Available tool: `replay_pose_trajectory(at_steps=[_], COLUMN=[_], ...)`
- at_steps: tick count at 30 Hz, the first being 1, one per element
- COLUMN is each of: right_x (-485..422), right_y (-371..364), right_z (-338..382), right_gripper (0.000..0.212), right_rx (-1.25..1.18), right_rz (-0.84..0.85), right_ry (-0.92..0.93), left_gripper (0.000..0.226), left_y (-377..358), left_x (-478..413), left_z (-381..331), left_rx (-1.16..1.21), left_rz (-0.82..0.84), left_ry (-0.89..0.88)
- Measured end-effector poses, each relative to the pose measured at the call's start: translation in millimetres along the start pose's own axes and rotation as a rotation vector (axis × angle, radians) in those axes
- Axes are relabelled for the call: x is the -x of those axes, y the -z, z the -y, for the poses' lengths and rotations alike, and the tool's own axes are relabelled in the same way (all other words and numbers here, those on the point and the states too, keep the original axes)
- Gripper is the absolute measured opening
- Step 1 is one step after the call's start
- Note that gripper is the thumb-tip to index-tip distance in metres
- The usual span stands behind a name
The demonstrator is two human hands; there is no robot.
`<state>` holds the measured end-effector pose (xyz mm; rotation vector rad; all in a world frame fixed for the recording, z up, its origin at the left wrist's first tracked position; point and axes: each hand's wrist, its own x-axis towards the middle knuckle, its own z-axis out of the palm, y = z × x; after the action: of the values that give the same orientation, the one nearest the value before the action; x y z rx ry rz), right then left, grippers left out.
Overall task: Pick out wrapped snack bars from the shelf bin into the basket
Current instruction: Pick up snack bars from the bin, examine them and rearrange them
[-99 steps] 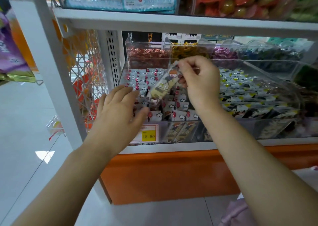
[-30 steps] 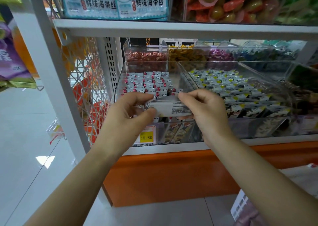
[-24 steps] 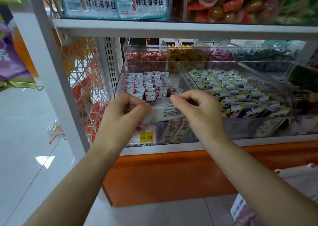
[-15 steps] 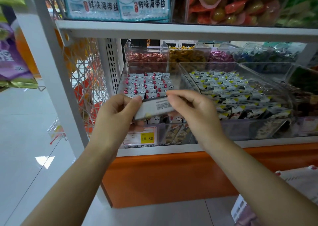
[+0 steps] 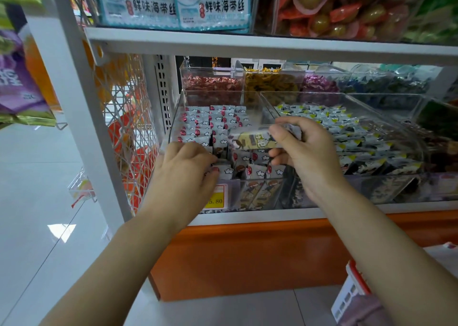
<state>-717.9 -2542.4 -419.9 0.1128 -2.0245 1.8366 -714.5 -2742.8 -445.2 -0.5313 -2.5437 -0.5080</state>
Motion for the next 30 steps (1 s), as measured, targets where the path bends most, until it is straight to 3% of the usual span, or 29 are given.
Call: replay_pose_trajectory(at_steps=[6, 13, 21, 27, 30], right_x=[-12, -22, -30, -30, -28], right_y=[-13, -37, -30, -57, -59], right_z=[1, -1, 7, -3, -7], right_gripper=[0.021, 0.033, 0.041, 0.037, 0.025], right_rx=[0.236, 0.553, 0.686, 0.855, 0.902], right_rz=[0.123, 0.107, 0.181, 0.375, 0.485], right_ry=[0.032, 0.232, 0.319, 0.340, 0.342], left_gripper=[0.023, 0.024, 0.026, 0.028, 0.028], left_y=[0, 3, 5, 5, 6], left_x=[1, 1, 0, 0, -1], left_z=[0, 0, 4, 5, 8], left_rx=[0.000, 0.023, 0.035, 0.034, 0.047], left_rz=[0.014, 0.051, 0.058, 0.060, 0.060], left_ry=[0.013, 0.012, -0.004, -0.027, -0.034])
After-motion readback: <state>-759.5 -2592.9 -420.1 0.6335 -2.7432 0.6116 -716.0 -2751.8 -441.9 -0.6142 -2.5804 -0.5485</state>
